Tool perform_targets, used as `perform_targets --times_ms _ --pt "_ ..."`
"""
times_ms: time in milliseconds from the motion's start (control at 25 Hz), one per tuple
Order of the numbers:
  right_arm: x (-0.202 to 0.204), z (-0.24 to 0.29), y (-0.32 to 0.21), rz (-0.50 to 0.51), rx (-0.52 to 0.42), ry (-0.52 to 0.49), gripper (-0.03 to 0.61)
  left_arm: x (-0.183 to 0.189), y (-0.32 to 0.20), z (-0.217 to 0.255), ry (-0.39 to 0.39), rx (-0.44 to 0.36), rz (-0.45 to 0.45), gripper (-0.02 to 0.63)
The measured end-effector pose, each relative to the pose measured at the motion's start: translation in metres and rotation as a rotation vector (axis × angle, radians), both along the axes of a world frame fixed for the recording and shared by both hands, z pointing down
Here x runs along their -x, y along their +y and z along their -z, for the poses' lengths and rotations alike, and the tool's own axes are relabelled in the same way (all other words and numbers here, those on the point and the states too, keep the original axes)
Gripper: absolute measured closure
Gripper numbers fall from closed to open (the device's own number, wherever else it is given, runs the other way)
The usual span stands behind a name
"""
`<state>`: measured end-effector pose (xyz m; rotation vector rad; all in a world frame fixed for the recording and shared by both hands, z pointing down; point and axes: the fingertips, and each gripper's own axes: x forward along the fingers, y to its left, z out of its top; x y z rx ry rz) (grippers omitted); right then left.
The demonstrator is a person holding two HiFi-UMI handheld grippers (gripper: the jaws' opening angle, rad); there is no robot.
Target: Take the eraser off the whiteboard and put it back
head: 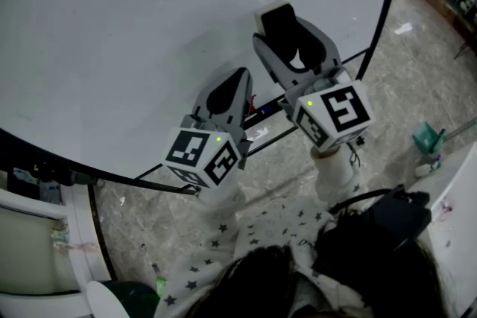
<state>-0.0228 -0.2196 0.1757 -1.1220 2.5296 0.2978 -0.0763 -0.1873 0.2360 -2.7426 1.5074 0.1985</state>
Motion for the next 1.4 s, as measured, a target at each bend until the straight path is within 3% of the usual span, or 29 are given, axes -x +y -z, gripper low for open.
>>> perform_targets --times_ms 160,320,840,1400 --pt "0.004 0.005 -0.004 0.006 -0.025 0.002 0.321 0.003 -0.006 0.0 -0.047 -0.01 0.049 0.612" --pt "0.019 0.008 -0.018 0.012 -0.029 0.018 0.321 0.015 -0.015 0.003 0.001 -0.002 0.032 0.612" --pt "0.097 0.017 -0.069 0.008 -0.063 0.065 0.321 0.08 -0.049 0.0 0.002 0.027 0.081 0.612" --pt "0.096 0.025 -0.072 -0.129 -0.144 0.071 0.321 0.087 -0.033 0.003 -0.015 0.009 0.133 0.612"
